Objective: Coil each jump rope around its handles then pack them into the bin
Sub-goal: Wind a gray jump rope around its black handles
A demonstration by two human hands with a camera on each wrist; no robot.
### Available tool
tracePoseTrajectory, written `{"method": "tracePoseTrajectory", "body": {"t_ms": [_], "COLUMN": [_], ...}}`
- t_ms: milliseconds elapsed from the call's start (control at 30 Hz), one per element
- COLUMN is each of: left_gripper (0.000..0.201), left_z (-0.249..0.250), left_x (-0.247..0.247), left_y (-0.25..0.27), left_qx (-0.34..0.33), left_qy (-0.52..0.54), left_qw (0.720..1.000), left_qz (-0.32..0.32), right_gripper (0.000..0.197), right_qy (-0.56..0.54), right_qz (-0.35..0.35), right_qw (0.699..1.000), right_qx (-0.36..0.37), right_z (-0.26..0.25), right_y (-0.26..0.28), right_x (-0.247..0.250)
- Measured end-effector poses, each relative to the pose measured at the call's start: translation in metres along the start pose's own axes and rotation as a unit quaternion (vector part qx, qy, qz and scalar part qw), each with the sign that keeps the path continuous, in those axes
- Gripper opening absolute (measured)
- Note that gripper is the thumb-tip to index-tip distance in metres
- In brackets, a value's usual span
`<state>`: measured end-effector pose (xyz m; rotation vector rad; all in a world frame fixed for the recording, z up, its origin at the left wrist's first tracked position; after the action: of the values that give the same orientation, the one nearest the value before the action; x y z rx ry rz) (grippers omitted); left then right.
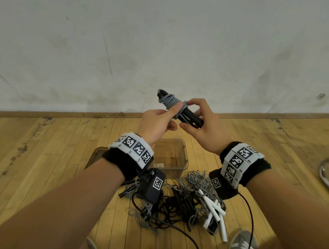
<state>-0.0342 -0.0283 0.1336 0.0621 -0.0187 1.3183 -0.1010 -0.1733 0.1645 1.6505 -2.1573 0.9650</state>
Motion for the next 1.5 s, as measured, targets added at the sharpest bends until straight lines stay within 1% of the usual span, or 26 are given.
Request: {"method": "tracePoseTrajectory", "body": {"t_ms": [67, 133, 167, 200, 300, 400, 467, 533, 667, 800, 900, 967, 1033, 1100, 1200, 1267, 1300, 1367, 1433, 1500], "left_gripper": [0.055, 0.054, 0.053, 0.052, 0.044, 0.048, 0.05, 0.047, 0.04, 0.044, 0.048, 0.047, 0.044, 0.042, 0.041, 0.039, 0.04, 0.042, 0.041, 0.037], "left_z": [0.001, 0.002, 0.003, 0.004, 0.006, 0.003, -0.002, -0.002, 0.002, -0.003, -0.003, -0.002, -0.001, 0.0, 0.004, 0.007, 0.007, 0.007, 0.004, 0.002], "left_x": [0.0, -0.001, -0.001, -0.002, -0.008, -0.013, -0.012, -0.011, -0.008, -0.012, -0.014, -0.015, -0.015, -0.014, -0.012, -0.012, -0.012, -0.012, -0.012, -0.011], "left_y": [-0.002, -0.002, -0.001, -0.001, 0.002, 0.003, 0.004, 0.006, 0.007, 0.01, 0.011, 0.012, 0.012, 0.012, 0.011, 0.011, 0.011, 0.01, 0.008, 0.007], "left_qx": [-0.011, -0.016, -0.018, -0.022, -0.028, -0.009, 0.013, 0.021, 0.011, 0.033, 0.042, 0.037, 0.027, 0.018, 0.008, -0.006, -0.012, -0.021, -0.022, -0.013], "left_qy": [0.004, 0.007, 0.0, -0.01, -0.022, -0.025, -0.02, -0.002, 0.012, 0.021, 0.023, 0.023, 0.024, 0.021, 0.015, -0.001, -0.009, -0.015, -0.022, -0.015], "left_qw": [1.0, 1.0, 1.0, 1.0, 0.999, 0.999, 0.999, 0.999, 0.999, 0.998, 0.997, 0.997, 0.998, 0.998, 0.999, 0.999, 0.999, 0.998, 0.998, 0.999], "left_qz": [-0.001, -0.002, -0.003, -0.007, -0.026, -0.044, -0.041, -0.035, -0.037, -0.051, -0.061, -0.065, -0.06, -0.054, -0.051, -0.053, -0.052, -0.052, -0.049, -0.037], "right_gripper": [0.051, 0.043, 0.037, 0.034, 0.036, 0.043, 0.049, 0.054, 0.062, 0.069, 0.067, 0.064, 0.061, 0.062, 0.063, 0.057, 0.049, 0.035, 0.033, 0.039], "right_qy": [-0.091, -0.194, -0.222, -0.23, -0.186, -0.136, -0.102, -0.079, -0.063, -0.018, 0.0, 0.015, -0.008, -0.087, -0.214, -0.254, -0.255, -0.236, -0.216, -0.177], "right_qz": [-0.04, -0.071, -0.077, -0.076, -0.04, -0.013, -0.009, -0.009, -0.003, 0.003, 0.008, 0.02, 0.023, 0.016, -0.026, -0.065, -0.085, -0.113, -0.109, -0.086], "right_qw": [0.994, 0.973, 0.963, 0.96, 0.977, 0.987, 0.992, 0.994, 0.995, 0.996, 0.997, 0.997, 0.998, 0.993, 0.966, 0.949, 0.947, 0.951, 0.96, 0.974], "right_qx": [-0.034, -0.101, -0.127, -0.137, -0.101, -0.082, -0.077, -0.073, -0.074, -0.083, -0.082, -0.068, -0.064, -0.084, -0.145, -0.177, -0.179, -0.164, -0.142, -0.117], "right_z": [-0.001, 0.005, 0.009, 0.011, 0.009, 0.011, 0.013, 0.012, 0.01, 0.018, 0.016, 0.008, 0.004, 0.005, 0.008, 0.009, 0.008, 0.005, 0.004, 0.003], "right_y": [0.002, 0.005, 0.006, 0.005, 0.0, -0.004, -0.004, -0.003, -0.002, -0.002, 0.0, 0.001, 0.002, 0.002, 0.004, 0.008, 0.009, 0.011, 0.009, 0.006], "right_x": [-0.007, -0.016, -0.019, -0.019, -0.013, -0.008, -0.007, -0.007, -0.006, -0.006, -0.005, -0.002, -0.002, -0.003, -0.008, -0.014, -0.017, -0.021, -0.02, -0.013]}}
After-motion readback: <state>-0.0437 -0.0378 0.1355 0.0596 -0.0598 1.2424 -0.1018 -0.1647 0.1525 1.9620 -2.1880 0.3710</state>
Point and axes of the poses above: each hand's wrist, its own y-axis away from the middle knuckle, its own x-axis out of the back of the hand, z = x × y, the point moved 10 cm from there along -y, towards the middle knuckle, and after that the axes turned 2 degrees about z, right-handed, at the moved point
